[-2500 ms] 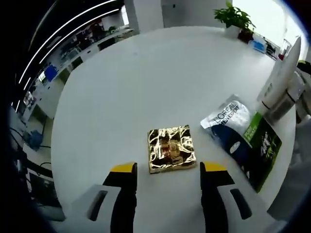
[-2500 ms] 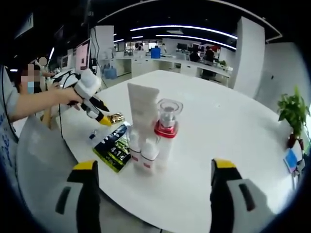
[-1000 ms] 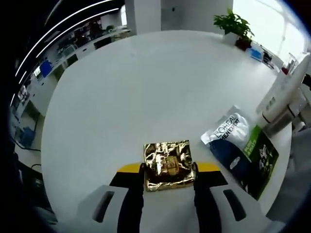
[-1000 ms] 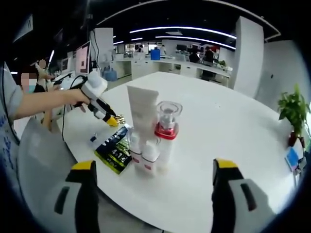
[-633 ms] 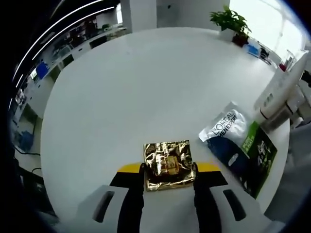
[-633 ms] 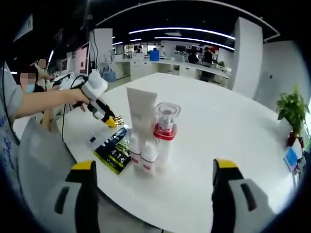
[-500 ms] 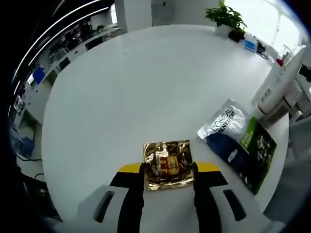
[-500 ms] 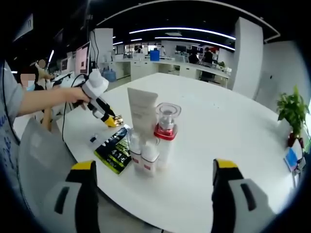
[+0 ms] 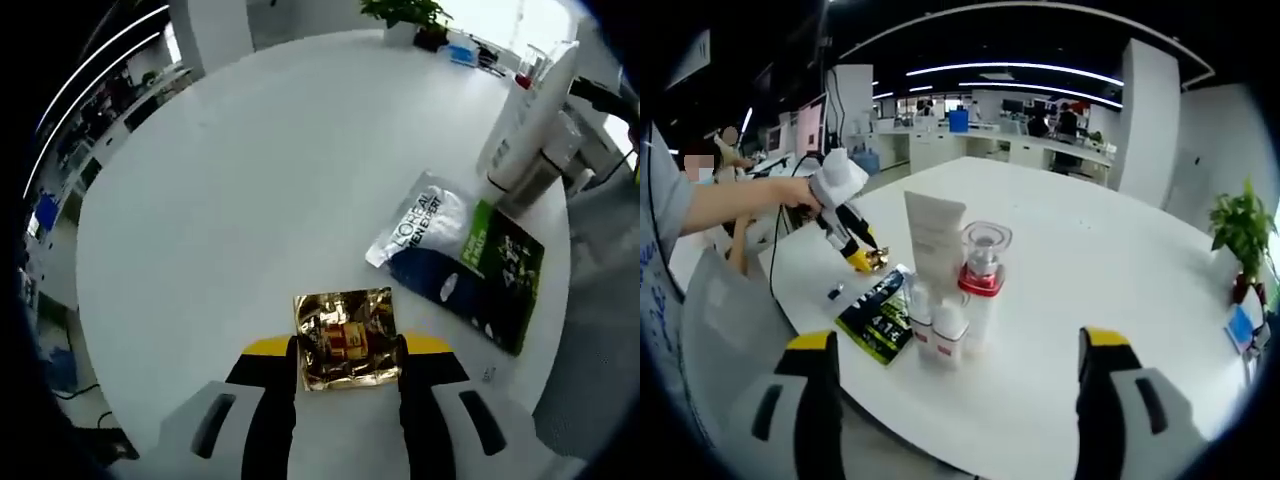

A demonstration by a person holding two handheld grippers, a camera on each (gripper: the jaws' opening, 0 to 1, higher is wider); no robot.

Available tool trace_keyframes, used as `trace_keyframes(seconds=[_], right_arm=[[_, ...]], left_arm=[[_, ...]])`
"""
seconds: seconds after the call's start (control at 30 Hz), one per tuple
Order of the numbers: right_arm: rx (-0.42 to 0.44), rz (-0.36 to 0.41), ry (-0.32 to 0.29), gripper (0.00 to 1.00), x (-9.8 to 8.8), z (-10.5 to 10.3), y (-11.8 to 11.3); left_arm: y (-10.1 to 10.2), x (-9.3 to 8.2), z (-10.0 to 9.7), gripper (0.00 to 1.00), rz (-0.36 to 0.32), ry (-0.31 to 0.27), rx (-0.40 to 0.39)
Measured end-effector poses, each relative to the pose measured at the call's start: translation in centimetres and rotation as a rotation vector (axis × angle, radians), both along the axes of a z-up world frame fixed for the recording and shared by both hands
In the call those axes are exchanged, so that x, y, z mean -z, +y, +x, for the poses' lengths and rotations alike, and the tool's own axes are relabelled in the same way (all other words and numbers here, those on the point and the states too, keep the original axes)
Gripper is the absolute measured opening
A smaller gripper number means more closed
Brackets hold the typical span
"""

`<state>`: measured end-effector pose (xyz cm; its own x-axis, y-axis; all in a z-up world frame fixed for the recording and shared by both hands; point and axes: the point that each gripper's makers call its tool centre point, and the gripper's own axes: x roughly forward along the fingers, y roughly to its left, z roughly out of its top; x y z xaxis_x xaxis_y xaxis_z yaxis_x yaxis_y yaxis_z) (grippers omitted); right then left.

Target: Arrange the skincare products in the storage area until every visible bottle or jar stands upright without overlapping.

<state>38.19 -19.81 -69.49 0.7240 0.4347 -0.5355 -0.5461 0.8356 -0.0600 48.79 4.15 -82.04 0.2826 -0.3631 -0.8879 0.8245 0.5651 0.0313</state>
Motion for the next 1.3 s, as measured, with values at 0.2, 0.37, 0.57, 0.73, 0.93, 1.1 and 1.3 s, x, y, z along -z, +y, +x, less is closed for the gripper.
trace_keyframes(seconds=[0.2, 0.37, 0.57, 0.73, 0.93, 1.1, 1.3], right_arm=[[0.007, -0.005, 0.003, 1.0, 0.1, 0.0, -0.2], [0.009, -0.013, 0.007, 1.0, 0.2, -0.1, -0.4], [0.005, -0.009, 0.009, 1.0, 0.2, -0.3, -0.3], [0.007, -0.013, 0.013, 1.0, 0.3, -0.3, -0.3], [0.012, -0.021, 0.019, 1.0, 0.5, -0.3, -0.5], [0.013, -0.027, 0.021, 1.0, 0.5, -0.3, -0.6], [0.019, -0.03, 0.022, 1.0, 0.5, -0.3, -0.8]], left_arm=[[-0.6, -0.4, -0.4, 0.37, 0.023, 0.014, 0.135], [-0.3, -0.3, -0.1, 0.36, 0.072, 0.01, 0.198], [-0.7, -0.1, -0.8, 0.36, 0.083, 0.031, 0.278], [-0.8, 0.4, -1.0, 0.37, 0.107, 0.041, 0.337], [-1.1, 0.9, -1.3, 0.37, 0.125, 0.061, 0.395], [-1.2, 1.1, -1.4, 0.37, 0.146, 0.073, 0.443], [-1.5, 1.2, -1.3, 0.37, 0.168, 0.072, 0.508]])
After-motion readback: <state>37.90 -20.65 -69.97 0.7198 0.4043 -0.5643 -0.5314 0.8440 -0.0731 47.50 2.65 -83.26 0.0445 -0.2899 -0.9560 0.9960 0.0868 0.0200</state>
